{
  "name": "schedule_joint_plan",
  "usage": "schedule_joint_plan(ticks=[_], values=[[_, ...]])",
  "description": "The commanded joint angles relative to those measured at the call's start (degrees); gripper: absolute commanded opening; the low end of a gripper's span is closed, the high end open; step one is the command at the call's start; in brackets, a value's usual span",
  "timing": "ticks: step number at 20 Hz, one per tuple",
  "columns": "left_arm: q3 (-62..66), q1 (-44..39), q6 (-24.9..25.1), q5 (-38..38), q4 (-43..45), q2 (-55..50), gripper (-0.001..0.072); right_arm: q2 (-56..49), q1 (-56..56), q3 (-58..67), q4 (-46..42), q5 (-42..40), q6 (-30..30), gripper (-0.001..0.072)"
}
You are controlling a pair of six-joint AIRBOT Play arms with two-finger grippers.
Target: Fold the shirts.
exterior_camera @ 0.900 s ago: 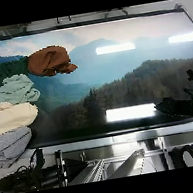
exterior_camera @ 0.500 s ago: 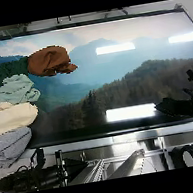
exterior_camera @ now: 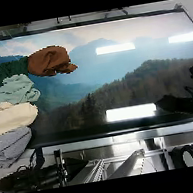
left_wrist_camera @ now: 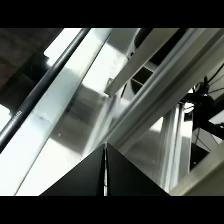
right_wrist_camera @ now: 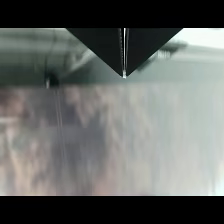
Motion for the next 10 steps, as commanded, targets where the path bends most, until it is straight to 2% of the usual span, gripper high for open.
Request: schedule_joint_plan(ticks=[1,2,3,4,5,6,7,10], values=[[0.0,0.0,-3.3,8.5,-2.1,0.0,0.0009,0.0,0.0,0.0,2.5,-6.0,-1.2,0.0021],[0.0,0.0,-4.2,11.4,-3.8,0.0,0.0011,0.0,0.0,0.0,2.5,-6.0,-1.2,0.0021],[0.2,0.0,-4.3,15.1,-6.4,0.0,0.0043,0.0,0.0,0.0,2.5,-6.1,-1.2,0.0021],[0.2,0.0,-4.3,18.7,-8.0,0.0,0.0117,0.0,0.0,0.0,2.5,-7.0,-1.2,0.0021],[0.2,0.0,-4.5,21.4,-8.6,0.0,0.0156,0.0,0.0,0.0,2.5,-8.2,-1.2,0.0021],[0.2,0.0,-4.4,23.1,-8.5,0.0,0.0105,0.0,0.0,0.0,2.7,-8.8,-1.2,0.0021],[0.1,0.0,-4.5,25.4,-5.6,0.0,-0.0001,0.0,0.0,0.0,2.7,-8.9,-1.2,0.0021],[0.1,0.0,-4.9,32.2,-4.2,-0.1,-0.0003,-0.2,-0.1,0.0,2.9,-9.7,-1.2,0.0022]])
